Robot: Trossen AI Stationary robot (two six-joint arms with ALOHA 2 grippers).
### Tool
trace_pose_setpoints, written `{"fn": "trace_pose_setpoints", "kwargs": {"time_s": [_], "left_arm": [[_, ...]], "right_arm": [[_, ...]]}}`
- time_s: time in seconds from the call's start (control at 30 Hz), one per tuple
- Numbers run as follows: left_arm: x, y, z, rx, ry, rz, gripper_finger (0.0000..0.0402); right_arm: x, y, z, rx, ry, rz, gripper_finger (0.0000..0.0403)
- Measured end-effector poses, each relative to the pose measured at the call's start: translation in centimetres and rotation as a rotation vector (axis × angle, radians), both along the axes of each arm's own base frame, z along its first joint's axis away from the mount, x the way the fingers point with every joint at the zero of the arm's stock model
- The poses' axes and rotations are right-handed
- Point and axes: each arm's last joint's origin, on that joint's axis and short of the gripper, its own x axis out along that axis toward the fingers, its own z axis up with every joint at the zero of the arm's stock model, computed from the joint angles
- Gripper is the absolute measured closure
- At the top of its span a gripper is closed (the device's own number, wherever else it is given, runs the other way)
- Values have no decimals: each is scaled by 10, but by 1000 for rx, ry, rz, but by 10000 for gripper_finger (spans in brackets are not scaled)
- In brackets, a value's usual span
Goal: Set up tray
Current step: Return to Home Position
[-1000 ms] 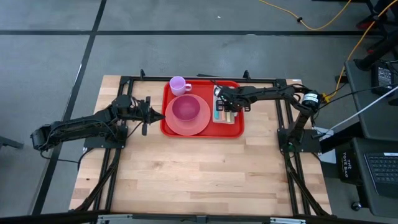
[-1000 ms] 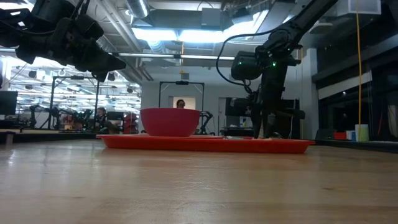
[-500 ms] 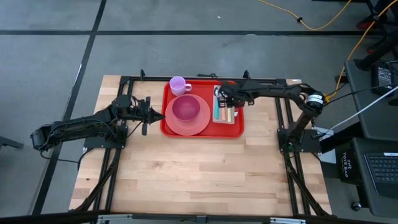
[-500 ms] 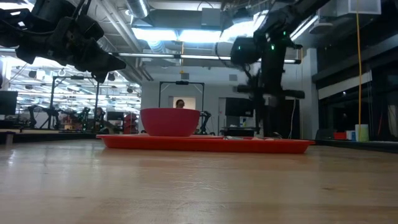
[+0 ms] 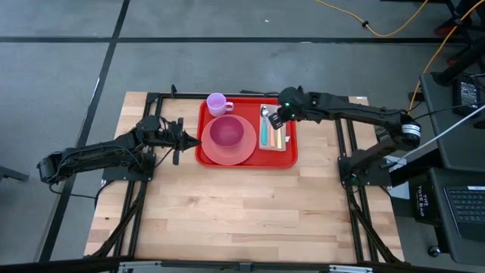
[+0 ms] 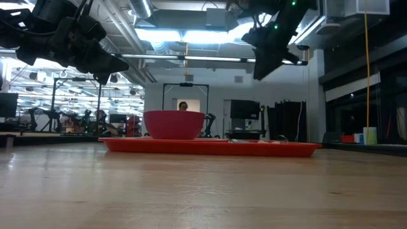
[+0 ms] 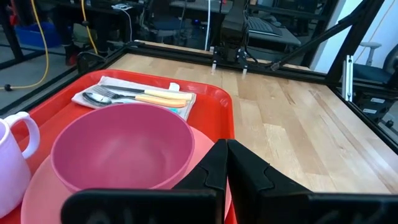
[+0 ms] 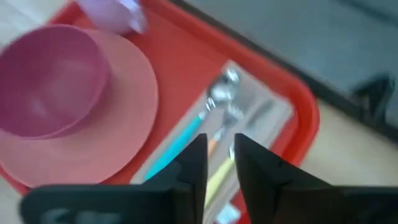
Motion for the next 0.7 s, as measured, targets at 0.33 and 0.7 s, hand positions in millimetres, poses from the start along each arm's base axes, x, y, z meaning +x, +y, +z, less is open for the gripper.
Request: {"fn": "trace_pose_setpoints", "kwargs": {"time_s": [0.33,0.7], "left_arm": [[1,0,3,37,-31,-3,398],[-12,-6,10,171,-157,-9,398]], "right_arm": [[-3,7,-47,-212,-138,474,391],[-26,53,-76,-196,-241,590,399]]}}
